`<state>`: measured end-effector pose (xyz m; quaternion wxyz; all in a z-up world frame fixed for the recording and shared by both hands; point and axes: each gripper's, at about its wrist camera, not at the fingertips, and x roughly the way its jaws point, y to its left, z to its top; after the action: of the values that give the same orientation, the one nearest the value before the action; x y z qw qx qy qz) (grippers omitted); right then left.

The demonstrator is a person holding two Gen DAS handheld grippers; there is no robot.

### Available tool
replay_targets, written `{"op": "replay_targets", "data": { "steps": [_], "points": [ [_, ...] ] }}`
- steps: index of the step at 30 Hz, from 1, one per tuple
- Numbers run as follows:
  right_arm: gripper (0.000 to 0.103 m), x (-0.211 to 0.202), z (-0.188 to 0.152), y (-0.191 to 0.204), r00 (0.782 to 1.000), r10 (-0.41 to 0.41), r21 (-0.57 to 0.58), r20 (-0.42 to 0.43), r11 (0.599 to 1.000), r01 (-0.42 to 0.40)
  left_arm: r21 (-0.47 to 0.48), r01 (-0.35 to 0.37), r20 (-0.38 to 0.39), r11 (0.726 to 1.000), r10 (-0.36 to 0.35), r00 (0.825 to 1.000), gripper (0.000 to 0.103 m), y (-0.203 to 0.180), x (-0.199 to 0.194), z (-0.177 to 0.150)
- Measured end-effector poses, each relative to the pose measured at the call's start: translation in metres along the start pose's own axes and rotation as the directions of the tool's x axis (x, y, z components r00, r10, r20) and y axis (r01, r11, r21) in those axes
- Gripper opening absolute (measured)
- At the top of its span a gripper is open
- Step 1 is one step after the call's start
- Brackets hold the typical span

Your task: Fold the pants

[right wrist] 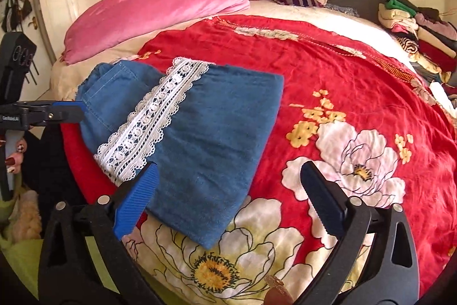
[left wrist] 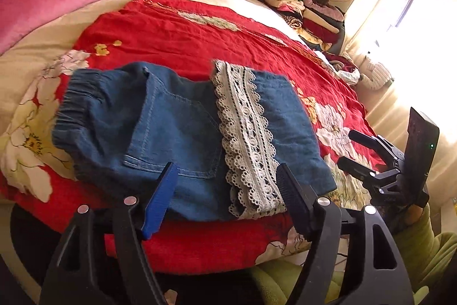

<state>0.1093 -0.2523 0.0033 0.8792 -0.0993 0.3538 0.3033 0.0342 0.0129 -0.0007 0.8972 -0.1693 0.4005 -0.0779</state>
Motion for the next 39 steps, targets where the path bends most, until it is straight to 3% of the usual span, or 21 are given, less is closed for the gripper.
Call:
{"op": "replay_targets", "data": {
  "steps": [1, 2, 15, 24, 31, 39],
  "points": [
    [0.094, -0.001, 0.002, 0.000, 1.000, -0.001, 0.000, 0.005, 1.000, 0.001, -0.002, -0.008, 0.008, 1.000, 0.008, 1.000, 0.095, 0.001, -0.003, 0.001],
    [0.094, -0.003, 0.002, 0.000, 1.000, -0.003, 0.001, 0.010, 1.000, 0.003, -0.001, -0.020, 0.024, 1.000, 0.020, 1.000, 0.097, 0.002, -0.007, 0.002],
    [0.094, -0.016, 0.026, 0.012, 0.997, 0.020, -0.014, 0.075, 1.000, -0.019, -0.030, -0.144, 0.122, 0.989, 0.146, 0.982, 0.098, 0.024, -0.047, 0.009],
    [0.094, -0.011, 0.066, 0.035, 0.989, 0.093, -0.047, 0.111, 0.995, -0.089, -0.095, -0.209, 0.155, 0.973, 0.222, 0.963, 0.098, 0.054, -0.071, 0.005],
    [0.094, 0.008, 0.101, 0.062, 0.986, 0.137, -0.100, 0.099, 0.987, -0.127, -0.161, -0.214, 0.139, 0.963, 0.237, 0.962, 0.098, 0.082, -0.075, -0.002],
    [0.094, 0.045, 0.139, 0.101, 0.972, 0.232, -0.162, 0.027, 0.961, -0.225, -0.169, -0.168, 0.119, 0.971, 0.189, 0.975, 0.098, 0.087, -0.064, -0.007]
  ]
}}
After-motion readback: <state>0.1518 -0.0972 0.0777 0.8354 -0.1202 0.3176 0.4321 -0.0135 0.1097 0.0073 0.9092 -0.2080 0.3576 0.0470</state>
